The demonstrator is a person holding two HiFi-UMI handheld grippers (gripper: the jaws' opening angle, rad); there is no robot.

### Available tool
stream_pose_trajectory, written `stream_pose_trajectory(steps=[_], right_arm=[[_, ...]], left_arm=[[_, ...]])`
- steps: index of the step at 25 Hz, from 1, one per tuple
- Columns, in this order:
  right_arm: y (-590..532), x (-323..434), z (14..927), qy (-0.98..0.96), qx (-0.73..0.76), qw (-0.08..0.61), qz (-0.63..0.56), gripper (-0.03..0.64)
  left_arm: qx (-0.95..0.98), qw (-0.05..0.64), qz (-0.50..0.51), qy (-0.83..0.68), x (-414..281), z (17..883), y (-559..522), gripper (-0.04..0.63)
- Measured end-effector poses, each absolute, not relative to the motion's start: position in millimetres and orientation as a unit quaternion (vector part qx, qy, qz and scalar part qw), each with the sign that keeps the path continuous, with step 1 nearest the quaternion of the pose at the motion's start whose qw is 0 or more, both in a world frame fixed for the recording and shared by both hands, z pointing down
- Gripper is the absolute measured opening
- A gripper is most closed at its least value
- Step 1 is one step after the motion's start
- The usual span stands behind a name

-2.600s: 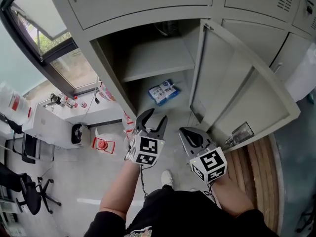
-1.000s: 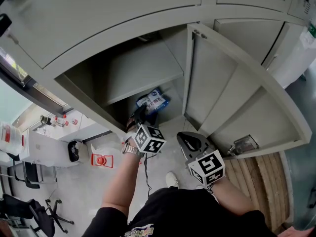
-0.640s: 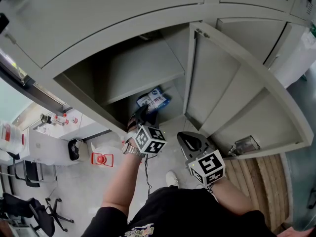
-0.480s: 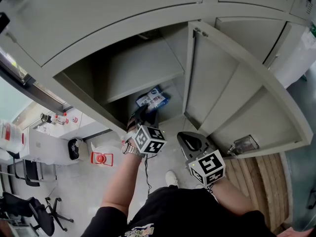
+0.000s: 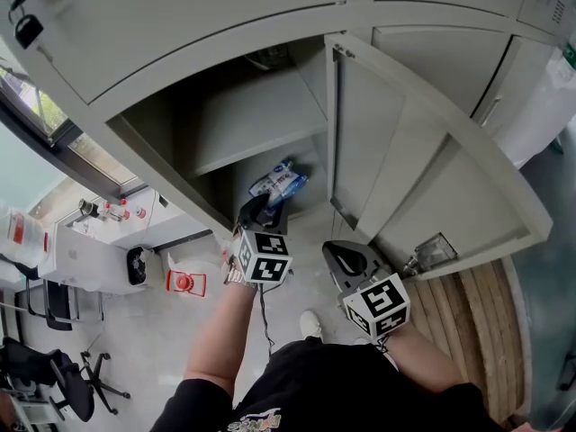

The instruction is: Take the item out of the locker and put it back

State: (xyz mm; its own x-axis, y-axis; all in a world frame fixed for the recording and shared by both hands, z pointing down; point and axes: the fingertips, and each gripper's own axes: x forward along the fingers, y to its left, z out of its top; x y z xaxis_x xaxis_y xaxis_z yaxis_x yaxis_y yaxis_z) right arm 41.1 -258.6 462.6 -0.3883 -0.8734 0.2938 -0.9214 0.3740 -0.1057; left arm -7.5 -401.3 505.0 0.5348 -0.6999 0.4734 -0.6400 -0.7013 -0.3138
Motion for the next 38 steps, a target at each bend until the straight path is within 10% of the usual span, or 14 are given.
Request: stream_pose_trajectory(steps=[38], right_arm=[[-84, 4, 438, -0.916, 0.380, 0.093, 0.093, 0.051]], left_arm=[[-0.809, -0.112, -0.134, 0.561, -107, 454, -52, 0.121]])
